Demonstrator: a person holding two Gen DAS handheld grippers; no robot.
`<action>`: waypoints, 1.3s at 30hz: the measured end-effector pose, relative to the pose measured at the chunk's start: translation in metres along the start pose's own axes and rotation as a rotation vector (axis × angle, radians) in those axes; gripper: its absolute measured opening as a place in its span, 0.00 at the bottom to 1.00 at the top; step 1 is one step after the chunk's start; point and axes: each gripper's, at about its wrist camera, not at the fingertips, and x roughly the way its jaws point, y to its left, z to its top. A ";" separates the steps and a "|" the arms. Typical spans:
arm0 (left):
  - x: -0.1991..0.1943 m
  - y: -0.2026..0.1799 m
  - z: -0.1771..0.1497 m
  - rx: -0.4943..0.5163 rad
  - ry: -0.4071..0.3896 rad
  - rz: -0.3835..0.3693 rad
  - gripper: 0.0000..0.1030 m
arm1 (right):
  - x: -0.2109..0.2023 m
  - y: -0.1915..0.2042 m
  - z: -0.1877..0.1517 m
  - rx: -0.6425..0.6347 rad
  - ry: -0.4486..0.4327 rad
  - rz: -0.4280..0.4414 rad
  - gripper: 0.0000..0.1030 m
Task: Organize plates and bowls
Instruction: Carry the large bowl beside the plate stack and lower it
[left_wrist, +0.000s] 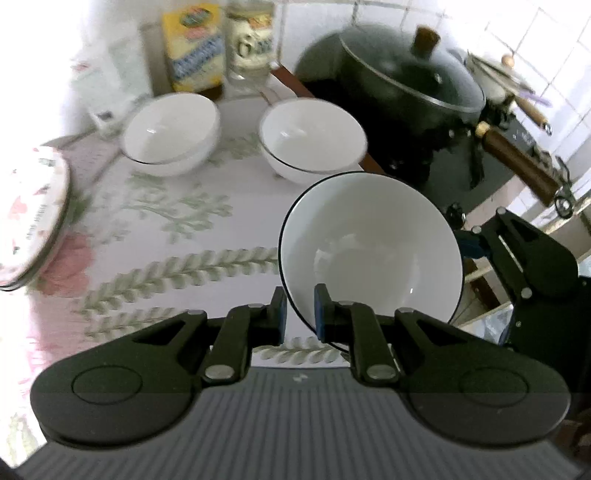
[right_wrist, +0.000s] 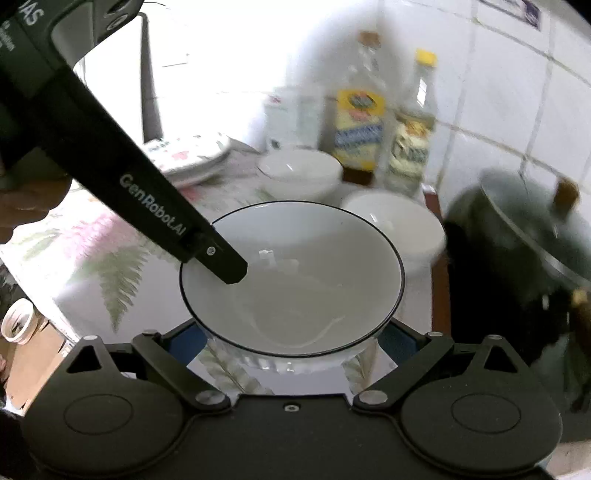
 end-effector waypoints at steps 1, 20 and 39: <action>-0.007 0.007 0.000 -0.010 -0.007 0.000 0.13 | -0.001 0.006 0.007 -0.024 -0.009 0.000 0.97; -0.056 0.133 -0.006 -0.166 -0.074 0.141 0.13 | 0.071 0.081 0.102 -0.113 -0.036 0.158 0.97; 0.032 0.176 -0.005 -0.141 0.039 0.111 0.13 | 0.153 0.091 0.087 -0.003 0.125 0.108 0.97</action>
